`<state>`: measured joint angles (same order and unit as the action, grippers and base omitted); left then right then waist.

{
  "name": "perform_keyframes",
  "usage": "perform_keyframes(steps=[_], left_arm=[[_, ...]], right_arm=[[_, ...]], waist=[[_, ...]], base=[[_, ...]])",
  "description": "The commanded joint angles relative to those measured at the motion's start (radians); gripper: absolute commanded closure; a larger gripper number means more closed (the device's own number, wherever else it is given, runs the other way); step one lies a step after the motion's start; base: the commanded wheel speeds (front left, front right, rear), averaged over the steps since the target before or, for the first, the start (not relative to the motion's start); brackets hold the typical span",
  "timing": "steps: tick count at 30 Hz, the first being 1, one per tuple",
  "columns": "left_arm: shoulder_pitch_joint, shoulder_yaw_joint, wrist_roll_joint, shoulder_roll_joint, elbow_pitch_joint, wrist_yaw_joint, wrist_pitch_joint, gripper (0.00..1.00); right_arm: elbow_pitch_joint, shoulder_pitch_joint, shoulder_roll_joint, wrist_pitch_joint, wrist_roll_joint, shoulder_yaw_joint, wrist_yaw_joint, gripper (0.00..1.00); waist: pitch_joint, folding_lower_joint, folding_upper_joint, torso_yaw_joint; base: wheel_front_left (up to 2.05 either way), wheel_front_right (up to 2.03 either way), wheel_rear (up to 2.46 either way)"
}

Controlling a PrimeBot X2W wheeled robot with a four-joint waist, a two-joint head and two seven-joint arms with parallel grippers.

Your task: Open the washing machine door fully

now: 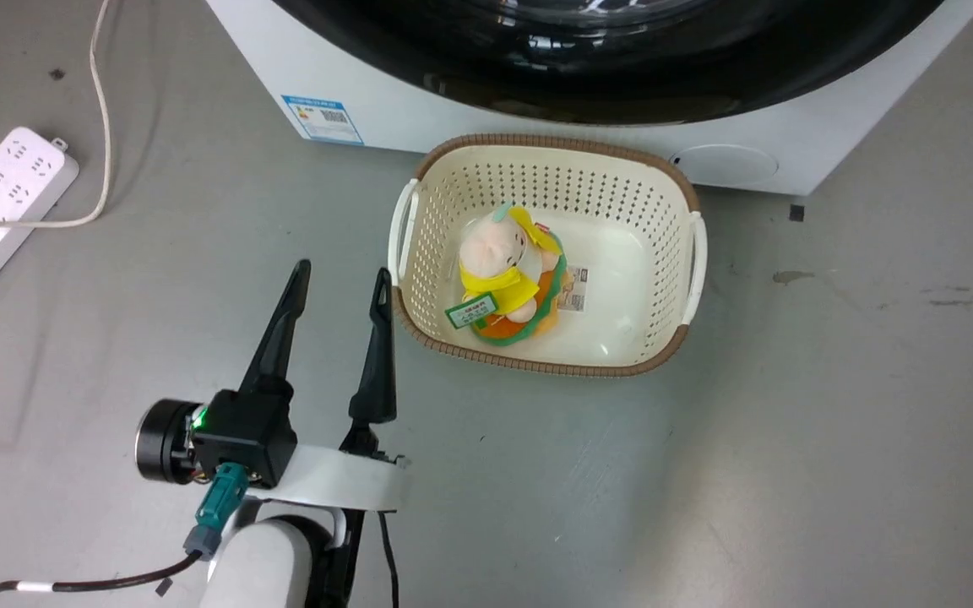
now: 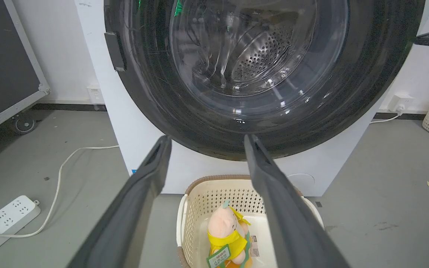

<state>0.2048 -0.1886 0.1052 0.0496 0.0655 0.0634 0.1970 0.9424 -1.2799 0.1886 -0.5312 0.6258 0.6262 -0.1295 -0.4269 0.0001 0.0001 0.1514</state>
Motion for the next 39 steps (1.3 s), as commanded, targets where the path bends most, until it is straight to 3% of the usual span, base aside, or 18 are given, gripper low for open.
perform_keyframes(steps=[1, 11, 24, 31, 39], left_arm=[[0.021, -0.009, 0.006, 0.001, 0.008, 0.008, 0.013, 0.00], [0.048, -0.034, 0.020, 0.001, 0.011, 0.020, 0.034, 0.00], [0.075, -0.054, 0.033, 0.001, 0.014, 0.032, 0.061, 0.00], [0.052, -0.052, 0.027, 0.001, -0.001, 0.025, 0.065, 0.00], [-0.018, -0.057, 0.023, 0.001, -0.030, 0.013, 0.065, 0.00]], right_arm=[[0.034, -0.053, 0.013, -0.016, 0.012, 0.019, -0.001, 1.00], [0.186, -0.201, 0.042, -0.134, 0.050, 0.108, -0.001, 1.00], [0.328, -0.264, 0.075, -0.279, 0.063, 0.195, -0.001, 1.00], [0.348, -0.166, 0.060, -0.330, 0.070, 0.215, -0.001, 1.00], [0.296, 0.027, -0.014, -0.386, 0.091, 0.199, -0.001, 1.00]], waist=[[-0.010, -0.0001, -0.0001, 0.005], [-0.056, -0.0001, -0.0001, 0.024], [-0.072, -0.0001, -0.0001, 0.039], [0.003, -0.0001, -0.0001, 0.033], [0.136, -0.0001, -0.0001, 0.020]], base=[[0.00, 0.00, 0.00], [0.00, 0.00, 0.00], [0.00, 0.00, 0.00], [0.00, 0.00, 0.00], [0.00, 0.00, 0.00]])
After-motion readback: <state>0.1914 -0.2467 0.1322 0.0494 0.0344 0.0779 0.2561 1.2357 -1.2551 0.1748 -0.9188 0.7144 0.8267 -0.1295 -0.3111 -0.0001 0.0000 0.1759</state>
